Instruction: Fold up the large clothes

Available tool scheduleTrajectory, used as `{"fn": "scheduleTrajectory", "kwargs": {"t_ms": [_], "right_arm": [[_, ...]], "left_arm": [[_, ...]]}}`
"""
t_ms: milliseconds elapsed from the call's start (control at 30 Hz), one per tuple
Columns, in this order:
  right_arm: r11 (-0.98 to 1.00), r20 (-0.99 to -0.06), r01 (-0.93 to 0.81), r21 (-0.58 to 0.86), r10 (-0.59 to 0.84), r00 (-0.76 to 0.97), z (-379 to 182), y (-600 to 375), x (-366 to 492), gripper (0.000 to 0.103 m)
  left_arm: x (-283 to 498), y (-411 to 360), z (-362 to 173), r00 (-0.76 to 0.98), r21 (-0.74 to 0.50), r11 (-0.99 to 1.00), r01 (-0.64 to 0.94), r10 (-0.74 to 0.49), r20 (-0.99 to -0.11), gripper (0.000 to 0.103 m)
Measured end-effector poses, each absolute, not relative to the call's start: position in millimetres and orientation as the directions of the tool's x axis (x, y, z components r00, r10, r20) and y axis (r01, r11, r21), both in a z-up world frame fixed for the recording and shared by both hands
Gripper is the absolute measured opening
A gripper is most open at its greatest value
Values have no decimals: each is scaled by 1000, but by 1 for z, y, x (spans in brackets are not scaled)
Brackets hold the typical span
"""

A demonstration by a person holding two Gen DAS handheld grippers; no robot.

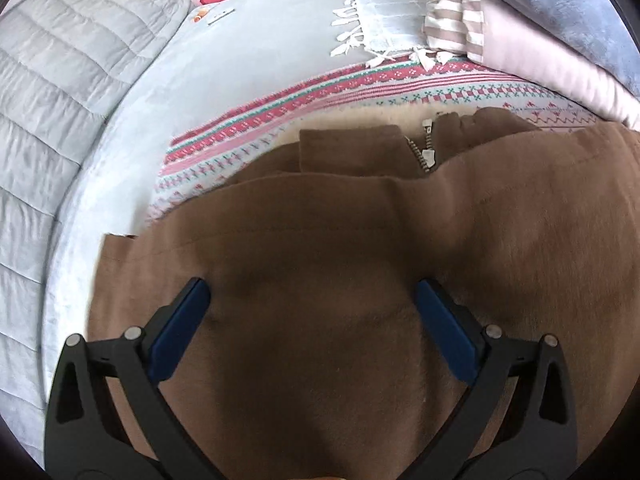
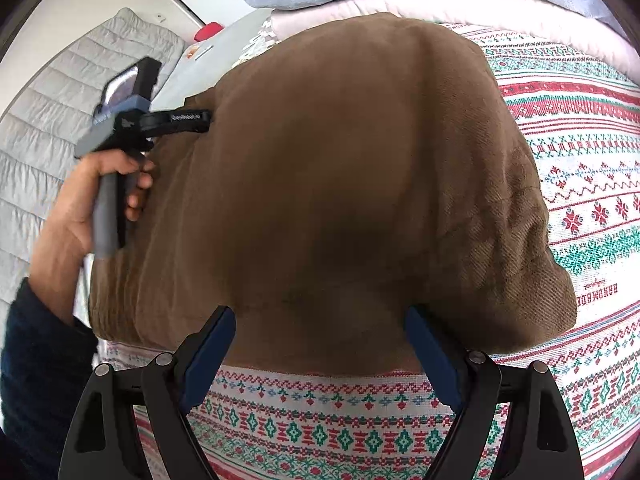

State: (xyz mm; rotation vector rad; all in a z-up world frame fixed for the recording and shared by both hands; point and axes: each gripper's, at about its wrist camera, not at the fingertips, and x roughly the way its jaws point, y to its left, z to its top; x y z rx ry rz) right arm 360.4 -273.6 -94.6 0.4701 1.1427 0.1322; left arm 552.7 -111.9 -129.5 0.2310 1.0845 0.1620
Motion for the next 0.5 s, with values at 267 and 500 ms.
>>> {"fn": "scheduleTrajectory", "kwargs": {"t_ms": [267,500], "right_arm": [[774,-754,198,602,469,460,-88,-302,342,88],[646,-680,292,706,503,533,-95,-342,317,88]], "left_arm": [[419,-85,-85,546,38,999,30,15,-838,103],[310,-38,-82,613,-91,994,-61,-35,-789,103]]}}
